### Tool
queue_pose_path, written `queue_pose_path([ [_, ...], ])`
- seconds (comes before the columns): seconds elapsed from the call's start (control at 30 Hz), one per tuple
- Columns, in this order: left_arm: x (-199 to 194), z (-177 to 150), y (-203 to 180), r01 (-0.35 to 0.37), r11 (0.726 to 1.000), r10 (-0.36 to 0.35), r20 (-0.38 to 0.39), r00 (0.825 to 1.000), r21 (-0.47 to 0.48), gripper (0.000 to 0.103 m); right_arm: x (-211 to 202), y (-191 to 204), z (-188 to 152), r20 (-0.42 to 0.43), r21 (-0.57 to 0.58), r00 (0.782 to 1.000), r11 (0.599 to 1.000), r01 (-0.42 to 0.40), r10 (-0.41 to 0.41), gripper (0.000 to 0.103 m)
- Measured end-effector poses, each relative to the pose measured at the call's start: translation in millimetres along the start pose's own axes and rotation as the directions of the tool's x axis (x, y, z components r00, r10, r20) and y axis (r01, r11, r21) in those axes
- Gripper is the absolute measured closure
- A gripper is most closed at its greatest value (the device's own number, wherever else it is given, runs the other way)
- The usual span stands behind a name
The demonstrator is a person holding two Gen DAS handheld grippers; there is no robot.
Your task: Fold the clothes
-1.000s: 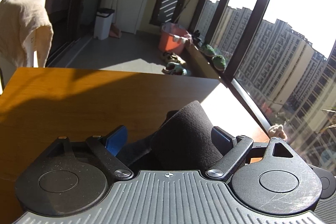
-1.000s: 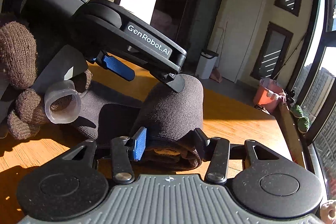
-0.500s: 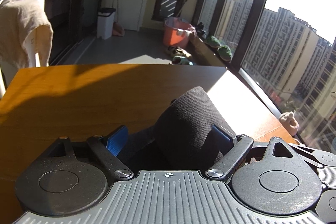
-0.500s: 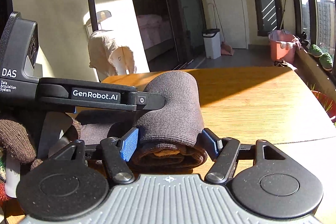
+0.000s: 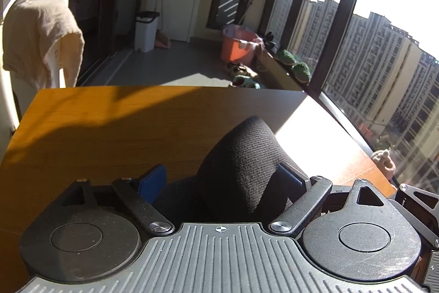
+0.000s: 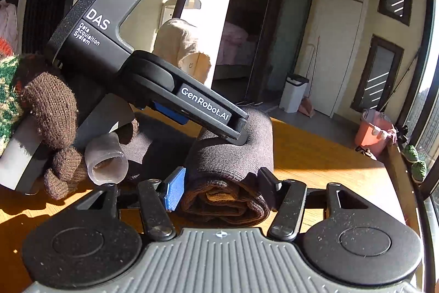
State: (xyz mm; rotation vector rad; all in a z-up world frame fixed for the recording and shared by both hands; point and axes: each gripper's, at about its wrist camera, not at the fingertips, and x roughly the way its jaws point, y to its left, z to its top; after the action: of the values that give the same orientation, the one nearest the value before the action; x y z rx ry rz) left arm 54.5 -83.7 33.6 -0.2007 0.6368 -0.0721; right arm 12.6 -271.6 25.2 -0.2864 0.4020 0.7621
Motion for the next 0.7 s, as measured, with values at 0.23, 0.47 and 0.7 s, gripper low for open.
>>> queue_pose_path([
  [0.23, -8, -2, 19, 0.005, 0.999, -0.004, 0.012, 1.000, -0.050, 0.009, 20, -58, -7, -0.003, 0.431, 0.993, 0.896, -0.107, 0.120, 0.019],
  [0.47, -27, 13, 41, 0.011, 0.991, -0.001, 0.074, 0.997, -0.130, 0.012, 26, -67, -14, 0.007, 0.479, 0.992, 0.870, -0.116, 0.129, 0.053],
  [0.7, -39, 28, 59, 0.032, 0.974, -0.010, 0.096, 0.995, -0.223, 0.008, 29, -7, 7, 0.047, -0.200, 0.972, 0.952, 0.234, -0.229, 0.053],
])
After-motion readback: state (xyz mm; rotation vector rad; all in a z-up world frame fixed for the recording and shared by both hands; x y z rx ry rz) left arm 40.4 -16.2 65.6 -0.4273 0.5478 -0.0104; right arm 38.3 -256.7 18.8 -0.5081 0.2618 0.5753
